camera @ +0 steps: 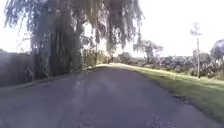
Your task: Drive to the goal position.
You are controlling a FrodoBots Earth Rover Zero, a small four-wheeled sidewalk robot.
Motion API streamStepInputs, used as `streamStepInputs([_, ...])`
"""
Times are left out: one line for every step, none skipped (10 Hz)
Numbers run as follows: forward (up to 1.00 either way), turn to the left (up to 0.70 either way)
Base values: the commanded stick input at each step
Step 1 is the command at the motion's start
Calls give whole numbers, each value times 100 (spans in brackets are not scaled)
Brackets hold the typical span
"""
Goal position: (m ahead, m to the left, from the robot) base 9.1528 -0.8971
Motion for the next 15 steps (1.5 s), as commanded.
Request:
streamStepInputs([100,-26])
streamStepInputs([100,-13])
streamStepInputs([100,0])
streamStepInputs([100,0])
streamStepInputs([100,0])
streamStepInputs([100,0])
streamStepInputs([100,0])
streamStepInputs([100,0])
streamStepInputs([100,0])
streamStepInputs([100,0])
streamStepInputs([100,0])
streamStepInputs([100,0])
streamStepInputs([100,0])
streamStepInputs([100,0])
streamStepInputs([100,0])
